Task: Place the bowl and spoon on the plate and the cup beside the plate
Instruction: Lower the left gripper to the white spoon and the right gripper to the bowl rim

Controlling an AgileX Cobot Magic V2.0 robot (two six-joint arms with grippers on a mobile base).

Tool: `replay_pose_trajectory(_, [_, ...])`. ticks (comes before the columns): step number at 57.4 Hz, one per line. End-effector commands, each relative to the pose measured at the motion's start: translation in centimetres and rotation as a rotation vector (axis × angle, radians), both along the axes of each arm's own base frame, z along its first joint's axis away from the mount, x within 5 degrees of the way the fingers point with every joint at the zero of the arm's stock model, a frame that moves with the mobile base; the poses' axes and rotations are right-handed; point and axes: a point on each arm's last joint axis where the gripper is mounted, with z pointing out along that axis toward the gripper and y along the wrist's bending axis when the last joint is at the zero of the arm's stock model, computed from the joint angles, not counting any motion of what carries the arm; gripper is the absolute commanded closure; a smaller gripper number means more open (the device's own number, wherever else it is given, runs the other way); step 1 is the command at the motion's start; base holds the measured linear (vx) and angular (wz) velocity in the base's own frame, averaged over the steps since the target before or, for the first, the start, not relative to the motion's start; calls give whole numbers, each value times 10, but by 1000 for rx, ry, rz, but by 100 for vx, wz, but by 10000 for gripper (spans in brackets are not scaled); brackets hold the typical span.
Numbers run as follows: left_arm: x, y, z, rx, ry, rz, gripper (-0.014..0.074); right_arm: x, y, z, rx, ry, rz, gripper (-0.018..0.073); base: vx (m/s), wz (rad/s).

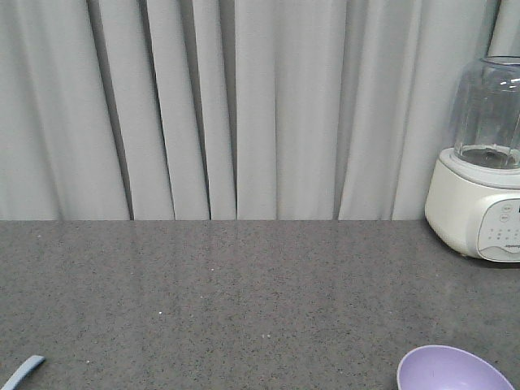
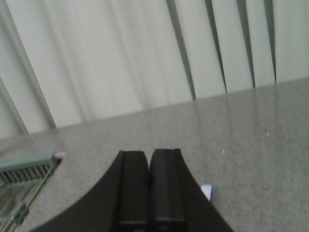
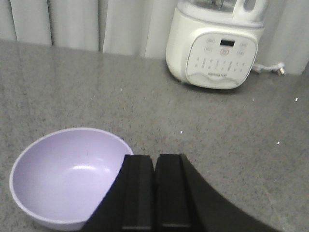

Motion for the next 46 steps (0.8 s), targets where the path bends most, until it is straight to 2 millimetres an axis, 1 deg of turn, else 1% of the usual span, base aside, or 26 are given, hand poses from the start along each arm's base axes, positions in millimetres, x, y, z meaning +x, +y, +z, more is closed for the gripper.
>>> replay_pose_trajectory(1, [13, 0, 9, 10, -7, -5, 449, 15, 0, 11, -24, -41, 9, 512, 0, 0])
replay_pose_trajectory(5, [21, 1, 3, 7, 55, -2, 355, 24, -1, 4, -21, 10, 10, 471, 0, 0])
replay_pose_trajectory(11, [30, 1, -3, -3, 113, 1, 204, 33, -1, -2, -19, 61, 11, 391, 0, 0])
replay_pose_trajectory(15, [35, 1, -6, -27, 139, 1, 118, 37, -1, -6, -18, 87, 11, 333, 0, 0])
replay_pose_trajectory(20, [42, 0, -9, -60, 154, 1, 52, 42, -1, -9, -18, 108, 12, 247, 0, 0])
replay_pose_trajectory(24, [47, 1, -12, -61, 178, 2, 36, 45, -1, -11, -17, 117, 14, 186, 0, 0])
replay_pose_trajectory(28, [54, 1, -15, -70, 253, 10, 37, 47, -1, -12, -3, 123, 12, 150, 0, 0])
replay_pose_trajectory(33, [70, 1, -11, -109, 376, 23, 37, 47, 0, -12, 62, 113, -4, 124, 0, 0])
replay_pose_trajectory(34, [73, 1, -7, -114, 384, 24, 37, 47, 0, -11, 76, 108, -8, 121, 0, 0])
replay_pose_trajectory(35, [78, 1, -7, -123, 416, 26, 37, 47, 0, -11, 91, 105, -12, 120, 0, 0])
replay_pose_trajectory(41, [110, 1, 9, -158, 514, 29, 37, 48, 1, -7, 195, 106, -42, 117, 0, 0])
replay_pose_trajectory(42, [115, 1, 14, -164, 521, 29, 37, 47, 1, -6, 202, 109, -45, 117, 0, 0])
replay_pose_trajectory(43, [121, 1, 13, -169, 544, 30, 37, 47, 1, -5, 210, 111, -47, 117, 0, 0])
replay_pose_trajectory(44, [127, 1, 18, -174, 552, 30, 37, 47, 1, -4, 213, 115, -49, 117, 0, 0])
replay_pose_trajectory(45, [134, 1, 16, -179, 578, 31, 37, 47, 1, -3, 215, 119, -50, 117, 0, 0])
replay_pose_trajectory(46, [139, 1, 19, -183, 589, 28, 37, 47, 1, -2, 215, 125, -52, 117, 0, 0])
